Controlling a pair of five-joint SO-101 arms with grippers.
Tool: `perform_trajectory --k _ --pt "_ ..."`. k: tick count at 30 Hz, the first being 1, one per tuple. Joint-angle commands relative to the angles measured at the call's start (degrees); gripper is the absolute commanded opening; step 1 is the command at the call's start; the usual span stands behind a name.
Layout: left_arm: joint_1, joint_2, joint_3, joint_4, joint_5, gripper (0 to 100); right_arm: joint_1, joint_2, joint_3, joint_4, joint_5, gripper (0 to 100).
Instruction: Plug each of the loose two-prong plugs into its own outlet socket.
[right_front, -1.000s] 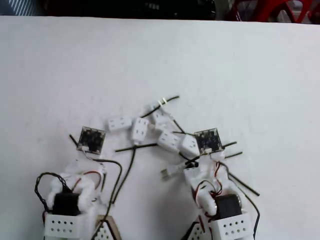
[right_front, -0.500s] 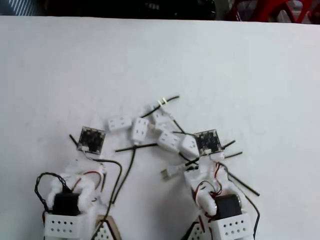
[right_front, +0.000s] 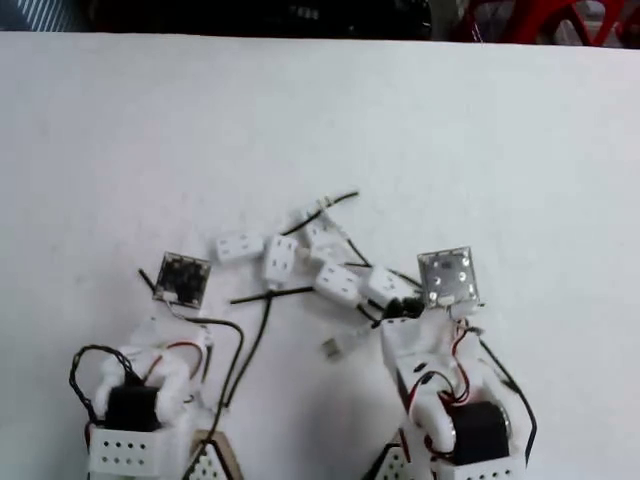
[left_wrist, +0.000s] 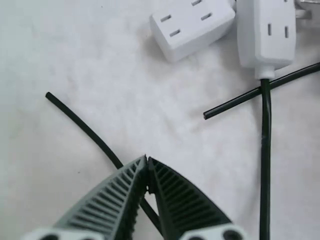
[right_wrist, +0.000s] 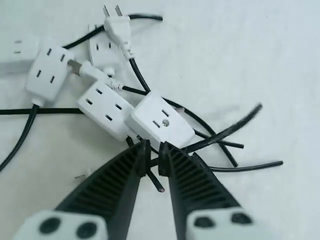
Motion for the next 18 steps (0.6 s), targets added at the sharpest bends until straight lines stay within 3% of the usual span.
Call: perform_trajectory --k 1,12,18 --pt "0.7 -0.6 -0.3 -1.3 0.3 3 -0.7 0.5 -4.7 0.6 -0.6 8.6" --pt "0.7 -0.6 -0.3 -1.3 0.3 3 -8.9 26.2 -18.1 1.1 -8.0 13.2" --pt "0.7 -0.6 -0.3 -1.3 0.3 3 -15.2 42.3 -21.5 3.1 -11.3 22.2"
